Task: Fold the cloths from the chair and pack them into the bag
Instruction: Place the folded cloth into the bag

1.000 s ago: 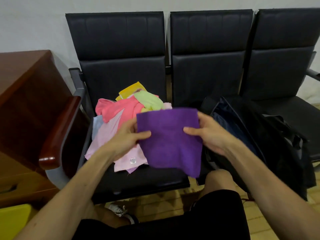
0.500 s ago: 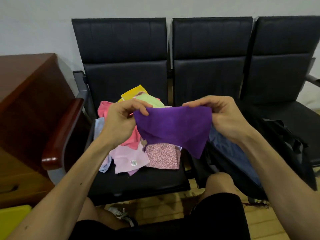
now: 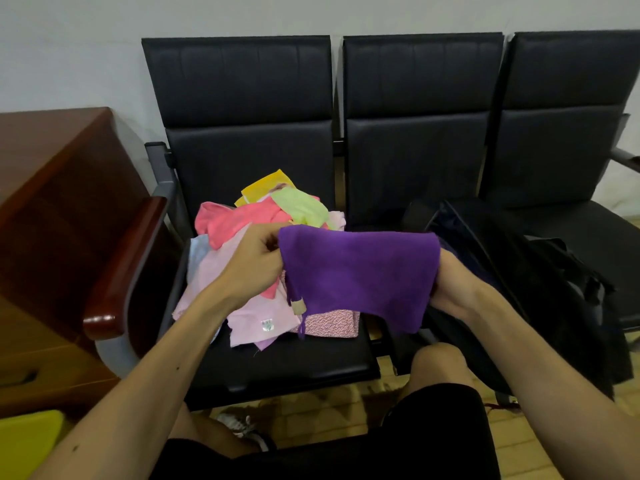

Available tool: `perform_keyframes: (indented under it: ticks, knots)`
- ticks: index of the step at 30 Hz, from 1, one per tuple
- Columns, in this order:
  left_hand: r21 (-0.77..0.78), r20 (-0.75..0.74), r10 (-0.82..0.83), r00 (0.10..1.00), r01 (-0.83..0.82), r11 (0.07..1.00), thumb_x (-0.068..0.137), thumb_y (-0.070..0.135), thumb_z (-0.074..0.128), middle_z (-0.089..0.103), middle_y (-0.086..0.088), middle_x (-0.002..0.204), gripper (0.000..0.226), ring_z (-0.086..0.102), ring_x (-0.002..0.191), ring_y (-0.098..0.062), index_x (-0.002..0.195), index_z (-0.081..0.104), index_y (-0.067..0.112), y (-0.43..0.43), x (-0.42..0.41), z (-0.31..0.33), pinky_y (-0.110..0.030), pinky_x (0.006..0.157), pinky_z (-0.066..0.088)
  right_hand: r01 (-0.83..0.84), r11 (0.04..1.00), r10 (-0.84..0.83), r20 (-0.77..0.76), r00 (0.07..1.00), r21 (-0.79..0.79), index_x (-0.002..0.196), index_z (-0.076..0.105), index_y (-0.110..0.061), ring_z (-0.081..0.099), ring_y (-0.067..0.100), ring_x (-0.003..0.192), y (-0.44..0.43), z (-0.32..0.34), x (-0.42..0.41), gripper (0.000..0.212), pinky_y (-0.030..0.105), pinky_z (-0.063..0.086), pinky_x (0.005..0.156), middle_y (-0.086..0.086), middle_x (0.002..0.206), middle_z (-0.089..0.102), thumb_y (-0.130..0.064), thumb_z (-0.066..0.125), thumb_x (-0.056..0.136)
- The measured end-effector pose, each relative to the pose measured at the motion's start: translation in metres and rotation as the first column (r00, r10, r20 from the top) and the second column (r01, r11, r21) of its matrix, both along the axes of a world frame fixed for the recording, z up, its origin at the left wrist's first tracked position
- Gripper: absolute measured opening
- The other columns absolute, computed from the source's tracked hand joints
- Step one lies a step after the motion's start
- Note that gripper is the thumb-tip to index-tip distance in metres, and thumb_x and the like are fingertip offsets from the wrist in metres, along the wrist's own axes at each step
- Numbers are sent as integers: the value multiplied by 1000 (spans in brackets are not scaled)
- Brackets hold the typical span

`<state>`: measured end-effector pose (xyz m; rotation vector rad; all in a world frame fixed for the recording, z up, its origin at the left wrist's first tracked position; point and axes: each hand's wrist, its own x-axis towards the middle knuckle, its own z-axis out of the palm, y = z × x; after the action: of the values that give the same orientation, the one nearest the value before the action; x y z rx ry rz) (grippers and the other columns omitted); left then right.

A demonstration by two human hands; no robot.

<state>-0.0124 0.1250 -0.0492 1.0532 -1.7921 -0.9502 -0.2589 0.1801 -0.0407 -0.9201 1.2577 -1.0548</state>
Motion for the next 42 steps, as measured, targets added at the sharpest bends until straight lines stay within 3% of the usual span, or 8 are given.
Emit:
perform_keyframes:
  ticks: [9,13,15,20,24,29,37,42]
  knots:
    - [572,-353,84,932,144,808,104,10,43,68,11,64,25,59,58,-2,95,64,17,5,-4,-25,-17,48,47,-93,993,99,-67,993,77,74,69,-23,48,15,68,13,-9,5,39,30,34,62,6,78,56,-3,47,99]
    - [668,-473,217,854,186,720,104,18,45,69,8,69,23,59,64,-6,95,66,21,6,-5,-35,-19,52,52,-62,993,15,415,910,99,66,79,-21,59,18,74,20,-24,4,28,29,46,69,1,73,67,-21,56,82]
    - [711,-487,279,828,190,677,103,23,47,68,4,74,21,60,67,-8,96,66,19,4,-6,-39,-21,54,51,-118,986,29,580,814,116,98,80,-15,70,28,97,23,-38,8,51,40,53,89,7,105,75,-55,57,76]
    - [795,-534,370,760,303,526,90,19,65,67,0,66,11,64,58,-11,83,67,10,7,-8,-52,-21,56,53,-33,993,8,214,977,112,123,65,-8,72,26,101,25,-64,19,53,35,60,77,13,116,72,-23,75,73]
    - [706,-700,368,612,513,489,75,32,71,64,0,88,20,64,82,-19,87,68,16,12,-8,-69,-33,75,52,55,997,-67,238,969,54,120,66,-7,73,26,96,22,-59,19,45,32,60,70,13,110,74,-9,75,76]
    - [747,-647,215,732,552,369,78,53,75,71,-11,117,59,72,98,-30,122,70,14,35,-19,-93,-46,84,57,78,992,-105,290,951,104,117,67,-7,74,26,92,22,-51,19,39,34,61,69,14,109,74,-9,73,78]
    - [840,-411,109,905,330,431,75,9,73,74,-16,110,44,74,91,-26,119,67,7,43,-28,-97,-37,82,61,-9,938,-38,128,991,348,117,66,-16,70,32,102,28,-67,-5,30,43,56,89,11,105,76,-11,69,88]
    - [850,-390,110,914,312,425,80,4,69,72,-15,116,46,73,98,-26,126,63,5,45,-31,-105,-40,87,59,-7,914,-58,147,987,407,115,64,-19,72,32,93,35,-84,-24,29,38,58,70,11,96,77,-8,68,88]
